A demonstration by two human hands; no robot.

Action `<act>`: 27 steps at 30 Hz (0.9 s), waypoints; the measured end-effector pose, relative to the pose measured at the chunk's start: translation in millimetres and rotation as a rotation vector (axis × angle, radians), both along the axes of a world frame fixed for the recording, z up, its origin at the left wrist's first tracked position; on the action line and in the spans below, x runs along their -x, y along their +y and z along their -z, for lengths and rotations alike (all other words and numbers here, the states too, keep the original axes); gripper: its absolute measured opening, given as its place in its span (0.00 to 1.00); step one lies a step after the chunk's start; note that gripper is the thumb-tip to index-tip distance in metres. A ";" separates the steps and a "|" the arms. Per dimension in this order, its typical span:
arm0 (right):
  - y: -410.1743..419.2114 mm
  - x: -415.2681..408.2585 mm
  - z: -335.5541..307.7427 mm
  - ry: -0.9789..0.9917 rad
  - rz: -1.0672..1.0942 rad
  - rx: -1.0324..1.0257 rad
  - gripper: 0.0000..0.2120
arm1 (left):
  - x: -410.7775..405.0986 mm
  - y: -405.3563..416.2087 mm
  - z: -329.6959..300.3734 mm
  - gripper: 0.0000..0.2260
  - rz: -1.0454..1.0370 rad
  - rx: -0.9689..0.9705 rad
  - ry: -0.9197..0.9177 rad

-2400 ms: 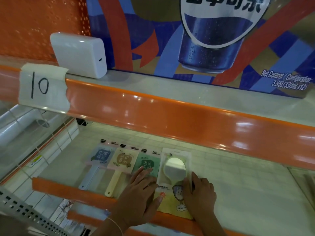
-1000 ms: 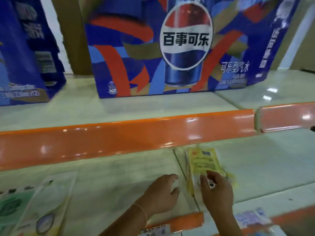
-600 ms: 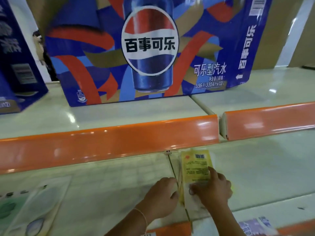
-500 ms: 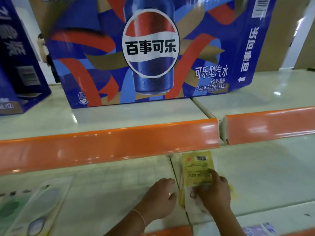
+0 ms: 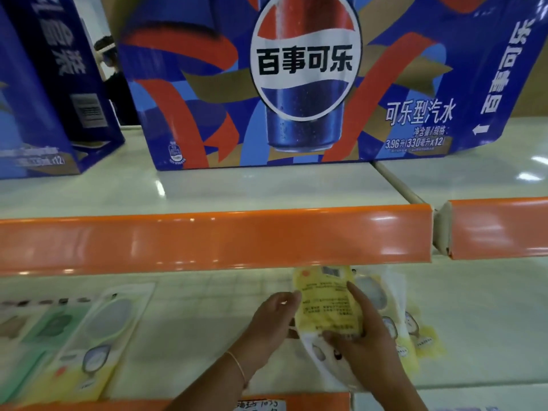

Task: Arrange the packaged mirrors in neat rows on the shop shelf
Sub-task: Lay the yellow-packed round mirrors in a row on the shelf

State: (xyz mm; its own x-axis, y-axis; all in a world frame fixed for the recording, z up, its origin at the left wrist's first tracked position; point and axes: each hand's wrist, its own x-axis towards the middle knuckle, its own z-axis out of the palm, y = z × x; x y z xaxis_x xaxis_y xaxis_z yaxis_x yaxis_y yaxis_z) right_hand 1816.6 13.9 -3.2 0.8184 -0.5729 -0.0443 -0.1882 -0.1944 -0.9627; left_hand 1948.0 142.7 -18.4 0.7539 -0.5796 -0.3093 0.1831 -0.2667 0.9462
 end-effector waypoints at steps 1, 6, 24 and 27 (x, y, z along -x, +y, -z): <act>8.9 -1.5 -0.1 -0.011 -0.055 -0.020 0.44 | -3.3 5.3 -2.8 0.25 -0.025 0.072 0.125; 50.0 -18.2 4.2 0.033 -0.196 -0.041 0.47 | -12.2 44.5 -11.2 0.14 -0.127 0.277 0.354; 180.1 -92.6 4.5 0.062 -0.193 0.207 0.11 | -42.5 212.1 -40.3 0.04 0.012 0.146 -0.294; 197.0 -103.8 8.1 0.023 -0.141 0.233 0.07 | -48.4 228.5 -45.1 0.04 0.019 0.176 -0.364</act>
